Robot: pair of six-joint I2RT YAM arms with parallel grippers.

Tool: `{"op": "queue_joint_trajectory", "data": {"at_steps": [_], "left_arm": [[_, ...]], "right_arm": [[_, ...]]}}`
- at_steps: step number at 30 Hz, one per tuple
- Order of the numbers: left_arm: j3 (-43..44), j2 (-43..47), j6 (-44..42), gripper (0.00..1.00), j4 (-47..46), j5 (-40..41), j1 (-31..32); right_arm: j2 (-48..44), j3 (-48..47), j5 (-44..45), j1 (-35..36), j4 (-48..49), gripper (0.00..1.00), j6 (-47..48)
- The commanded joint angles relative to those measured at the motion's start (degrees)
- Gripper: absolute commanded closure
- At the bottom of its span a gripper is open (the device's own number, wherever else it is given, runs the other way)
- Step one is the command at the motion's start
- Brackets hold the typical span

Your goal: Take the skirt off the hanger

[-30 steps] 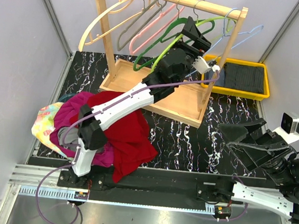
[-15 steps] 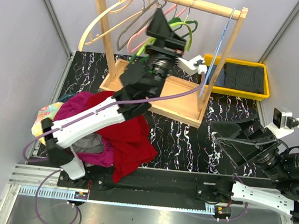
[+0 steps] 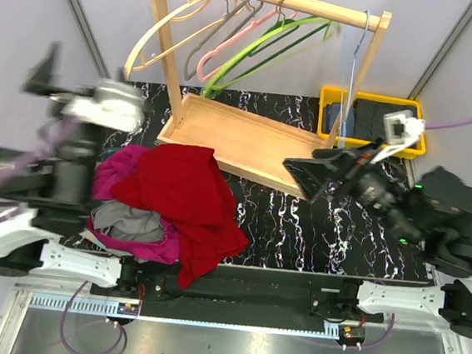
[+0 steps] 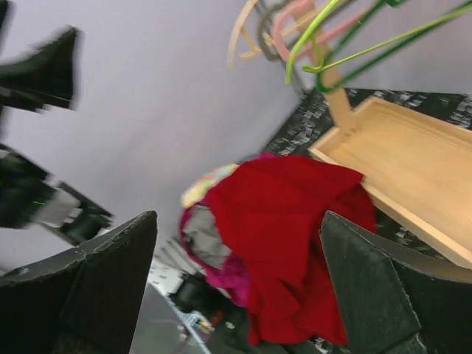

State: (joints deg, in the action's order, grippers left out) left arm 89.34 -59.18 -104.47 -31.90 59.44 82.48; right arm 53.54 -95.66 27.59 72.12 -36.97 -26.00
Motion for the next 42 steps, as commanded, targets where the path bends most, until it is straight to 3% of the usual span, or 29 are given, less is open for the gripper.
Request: {"op": "queue_joint_trajectory", "data": {"at_steps": [1, 5, 9, 13, 16, 17, 20, 23, 27, 34, 37, 38, 40, 41, 42], "left_arm": [[-5.75, 3.98, 8.62, 0.01, -0.90, 7.45, 1.46], [-6.03, 2.49, 11.91, 0.01, 7.19, 7.35, 6.72], [-7.07, 2.92, 8.15, 0.01, -3.05, 9.72, 9.19], [-7.26, 6.26, 5.57, 0.01, -6.69, 13.41, 7.62], [0.46, 6.27, 14.09, 0.01, 3.04, 15.87, 1.39], [5.18, 5.75, 16.20, 0.01, 10.29, 16.23, -0.72], [12.23, 5.30, 22.45, 0.01, 22.62, 17.20, -1.53], [13.93, 6.00, 26.67, 0.01, 31.67, 17.29, -1.44], [12.17, 7.23, 28.70, 0.01, 34.80, 16.76, -1.44], [11.55, 6.88, 30.90, 0.01, 37.51, 15.45, -1.44], [20.22, 1.81, 30.82, 0.01, 42.70, 10.37, -1.35], [31.31, -5.35, 29.59, 0.01, 43.84, 8.78, -1.35], [45.41, -14.60, 21.18, 0.01, 43.60, 3.79, -1.61], [59.41, -24.31, 17.23, 0.02, 42.89, 1.58, -2.05], [64.77, -28.32, 10.93, 0.02, 42.28, -0.53, -2.67]], "right_arm": [[1.66, -2.78, 7.82, 0.04, -4.53, 0.00, 6.30], [-0.01, -0.76, 8.88, -0.05, -2.49, 0.00, 6.14], [0.33, -0.57, 13.07, 0.04, -6.16, 0.00, 3.60], [7.35, -8.30, 21.96, 0.13, -20.72, 0.00, 3.15], [12.63, -15.95, 25.66, 0.39, -27.62, 0.00, 3.06], [14.21, -18.23, 26.02, 0.31, -28.93, 0.00, 2.97], [14.84, -19.13, 25.06, 0.31, -28.69, 0.00, 4.90], [12.39, -16.95, 21.46, 0.39, -24.48, 0.00, 6.75], [9.57, -14.12, 16.27, 0.31, -17.89, 0.00, 9.47], [11.76, -15.52, 13.10, 0.39, -17.96, 0.00, 10.00], [13.08, -17.63, 12.84, 0.39, -18.05, 0.00, 11.49], [14.30, -19.90, 13.10, 0.39, -17.96, 0.00, 12.80], [15.80, -24.28, 13.01, 0.39, -18.66, 0.00, 13.86], [17.37, -25.62, 13.01, 0.39, -18.92, 0.00, 14.39], [18.00, -26.59, 13.10, 0.31, -19.62, 0.00, 14.66]]}}
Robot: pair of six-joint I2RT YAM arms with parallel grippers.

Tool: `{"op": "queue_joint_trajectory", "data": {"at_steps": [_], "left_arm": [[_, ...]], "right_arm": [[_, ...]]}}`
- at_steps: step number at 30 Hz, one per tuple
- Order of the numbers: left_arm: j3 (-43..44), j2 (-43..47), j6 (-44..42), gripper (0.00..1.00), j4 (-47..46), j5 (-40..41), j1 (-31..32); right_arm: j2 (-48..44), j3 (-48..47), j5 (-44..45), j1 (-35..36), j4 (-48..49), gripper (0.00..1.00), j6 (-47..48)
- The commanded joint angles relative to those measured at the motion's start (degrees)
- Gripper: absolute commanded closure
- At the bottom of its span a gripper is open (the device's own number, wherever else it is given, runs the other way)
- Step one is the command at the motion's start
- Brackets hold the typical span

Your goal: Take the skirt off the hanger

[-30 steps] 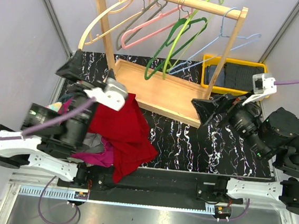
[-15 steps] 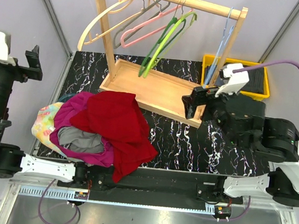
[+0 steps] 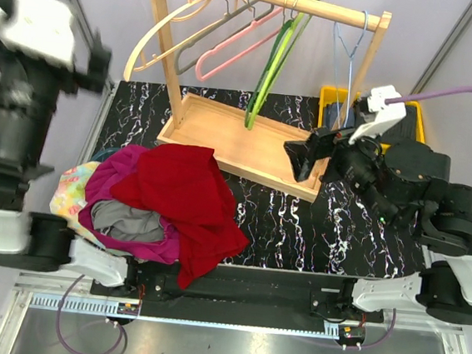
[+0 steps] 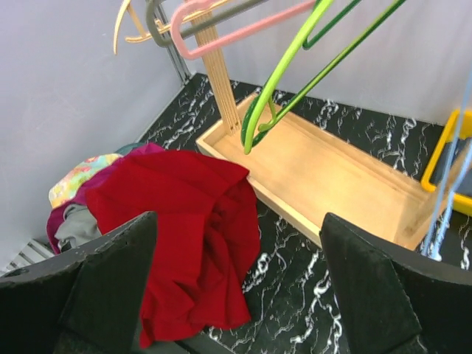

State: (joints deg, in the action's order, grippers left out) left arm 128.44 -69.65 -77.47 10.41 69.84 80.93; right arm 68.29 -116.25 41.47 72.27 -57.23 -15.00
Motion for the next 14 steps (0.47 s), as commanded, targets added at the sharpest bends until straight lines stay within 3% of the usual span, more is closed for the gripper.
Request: {"op": "queue_joint_trajectory", "data": {"at_steps": [1, 3, 4, 6, 10, 14], "left_arm": [[29.55, -21.63, -17.09, 0.02, -0.48, -14.96, -2.69], [24.35, -19.58, -11.87, 0.02, -0.57, -17.28, -4.71], [14.39, -14.86, -9.13, 0.03, -2.05, -18.33, -7.94], [6.76, -11.05, -1.33, 0.03, -3.99, -18.69, -11.56], [4.02, -8.67, 10.92, 0.02, 2.05, -14.04, -18.25], [2.94, -9.71, 12.61, 0.01, 3.64, -7.98, -18.43]], "right_arm": [[4.30, -6.97, -0.78, 0.24, 0.37, 0.00, 3.75], [4.66, -6.63, -0.60, 0.24, 0.10, 0.00, 3.14], [4.40, -5.58, -0.60, 0.15, 0.36, 0.00, 2.88], [3.87, -4.35, -0.43, 0.15, 0.98, 0.00, 2.17], [2.38, -3.11, -1.13, 0.24, 1.07, 0.00, 2.08], [1.94, -3.11, -1.74, 0.24, 0.71, 0.00, 1.82]]}}
